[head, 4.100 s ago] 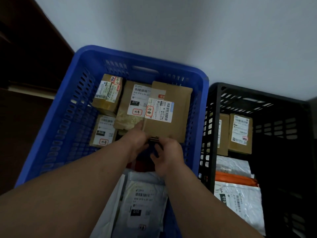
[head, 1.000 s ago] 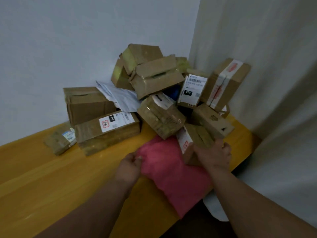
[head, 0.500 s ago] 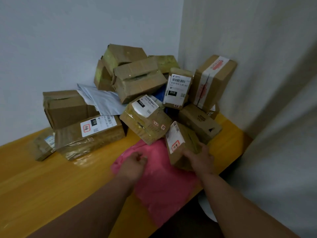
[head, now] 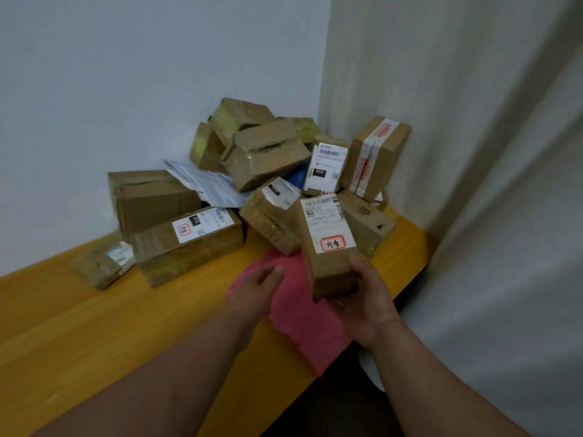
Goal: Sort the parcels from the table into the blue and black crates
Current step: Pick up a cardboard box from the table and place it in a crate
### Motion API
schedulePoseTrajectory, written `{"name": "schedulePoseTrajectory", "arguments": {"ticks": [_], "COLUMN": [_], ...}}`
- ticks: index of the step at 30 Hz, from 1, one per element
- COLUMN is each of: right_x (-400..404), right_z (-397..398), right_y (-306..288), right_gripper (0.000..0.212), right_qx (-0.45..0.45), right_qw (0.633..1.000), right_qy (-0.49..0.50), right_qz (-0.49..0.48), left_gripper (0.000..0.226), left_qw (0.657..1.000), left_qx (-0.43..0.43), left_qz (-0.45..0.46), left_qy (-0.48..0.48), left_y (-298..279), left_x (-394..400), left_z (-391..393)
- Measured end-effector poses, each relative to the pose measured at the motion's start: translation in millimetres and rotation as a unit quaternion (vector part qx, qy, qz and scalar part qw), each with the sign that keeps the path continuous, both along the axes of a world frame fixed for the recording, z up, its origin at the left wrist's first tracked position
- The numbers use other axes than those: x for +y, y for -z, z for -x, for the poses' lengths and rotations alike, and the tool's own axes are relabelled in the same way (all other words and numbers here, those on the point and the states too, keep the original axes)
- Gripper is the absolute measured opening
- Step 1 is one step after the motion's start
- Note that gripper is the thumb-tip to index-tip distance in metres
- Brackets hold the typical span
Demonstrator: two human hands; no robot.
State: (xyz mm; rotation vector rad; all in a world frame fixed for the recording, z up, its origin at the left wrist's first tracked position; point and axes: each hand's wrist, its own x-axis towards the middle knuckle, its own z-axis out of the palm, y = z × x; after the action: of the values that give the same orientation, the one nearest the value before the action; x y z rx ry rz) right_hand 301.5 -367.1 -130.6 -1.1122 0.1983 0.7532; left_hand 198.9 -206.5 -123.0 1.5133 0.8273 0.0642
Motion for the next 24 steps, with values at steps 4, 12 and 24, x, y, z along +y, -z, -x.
{"name": "schedulePoseTrajectory", "arguments": {"ticks": [4, 12, 24], "right_x": [38, 121, 223], "right_z": [61, 163, 237], "right_y": [-13, -17, -14], "right_gripper": [0.050, 0.086, 0.079], "right_qx": [0.018, -0.029, -0.043], "right_qw": [0.996, 0.960, 0.882], "right_qy": [-0.083, -0.278, -0.467], "right_qz": [-0.031, -0.011, 0.033], "left_gripper": [0.056, 0.098, 0.094], "left_qw": [0.994, 0.990, 0.973], "left_qx": [-0.016, -0.030, -0.054], "left_qz": [0.103, 0.135, 0.115], "left_qy": [0.027, -0.025, -0.191], "left_y": [-22, -33, -31], "left_x": [23, 95, 148], "left_z": [58, 183, 297]}}
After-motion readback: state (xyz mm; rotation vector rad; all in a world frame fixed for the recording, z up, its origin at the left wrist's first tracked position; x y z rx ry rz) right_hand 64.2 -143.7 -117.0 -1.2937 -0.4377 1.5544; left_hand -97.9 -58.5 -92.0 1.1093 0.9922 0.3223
